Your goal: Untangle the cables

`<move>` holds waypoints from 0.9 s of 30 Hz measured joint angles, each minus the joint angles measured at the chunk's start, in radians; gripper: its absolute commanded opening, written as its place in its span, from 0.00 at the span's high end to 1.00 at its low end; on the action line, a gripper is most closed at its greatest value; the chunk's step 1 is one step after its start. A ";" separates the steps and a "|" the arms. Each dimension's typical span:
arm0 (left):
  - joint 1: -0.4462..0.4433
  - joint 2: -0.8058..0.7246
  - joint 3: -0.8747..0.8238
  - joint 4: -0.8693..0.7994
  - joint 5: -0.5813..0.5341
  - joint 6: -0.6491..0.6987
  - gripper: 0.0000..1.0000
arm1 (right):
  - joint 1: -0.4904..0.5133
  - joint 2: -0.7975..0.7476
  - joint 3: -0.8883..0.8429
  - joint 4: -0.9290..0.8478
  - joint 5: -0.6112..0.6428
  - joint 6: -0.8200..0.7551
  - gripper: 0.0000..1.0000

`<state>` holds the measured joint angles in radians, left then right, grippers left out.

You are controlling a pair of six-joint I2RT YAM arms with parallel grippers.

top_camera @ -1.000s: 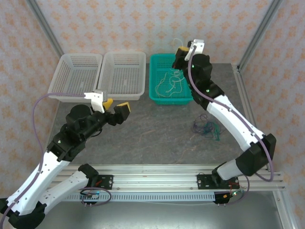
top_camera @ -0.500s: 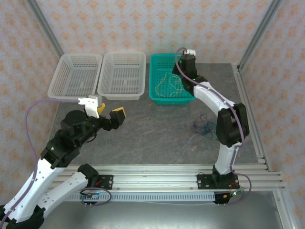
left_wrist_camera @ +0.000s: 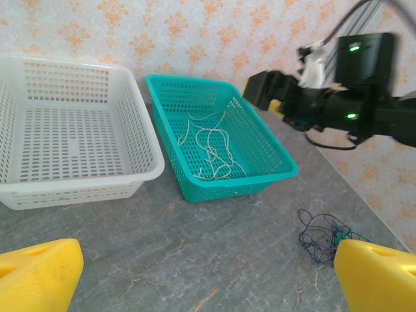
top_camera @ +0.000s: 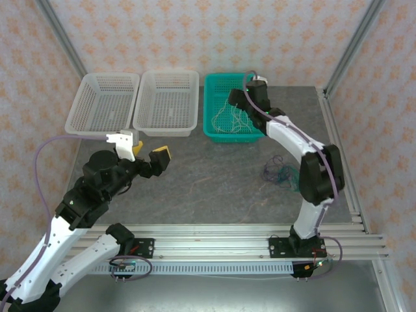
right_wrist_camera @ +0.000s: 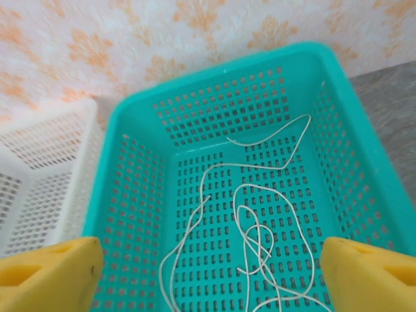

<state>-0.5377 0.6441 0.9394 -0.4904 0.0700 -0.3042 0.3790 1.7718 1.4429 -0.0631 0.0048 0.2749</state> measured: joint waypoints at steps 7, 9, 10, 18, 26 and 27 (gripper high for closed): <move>0.000 0.031 -0.001 0.008 0.000 0.003 0.00 | 0.000 -0.439 -0.266 -0.003 0.065 0.132 0.07; 0.000 0.040 -0.001 0.008 0.000 0.013 0.00 | 0.000 -0.572 -0.374 0.004 0.094 0.172 0.09; 0.000 0.044 -0.001 0.009 0.000 0.018 0.00 | 0.000 -0.636 -0.431 0.000 0.113 0.195 0.09; 0.000 0.063 -0.001 0.010 0.000 0.051 0.00 | 0.000 -0.867 -0.622 -0.253 0.256 0.327 0.07; 0.000 0.063 -0.008 0.010 -0.001 0.071 0.00 | -0.064 -0.661 -0.672 -0.415 0.219 0.376 0.01; 0.000 0.063 -0.010 0.010 -0.001 0.071 0.00 | -0.077 -0.620 -0.672 -0.416 0.206 0.376 0.01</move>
<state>-0.5377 0.7071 0.9291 -0.4805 0.0692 -0.2337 0.3016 1.1519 0.7712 -0.4793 0.2108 0.6510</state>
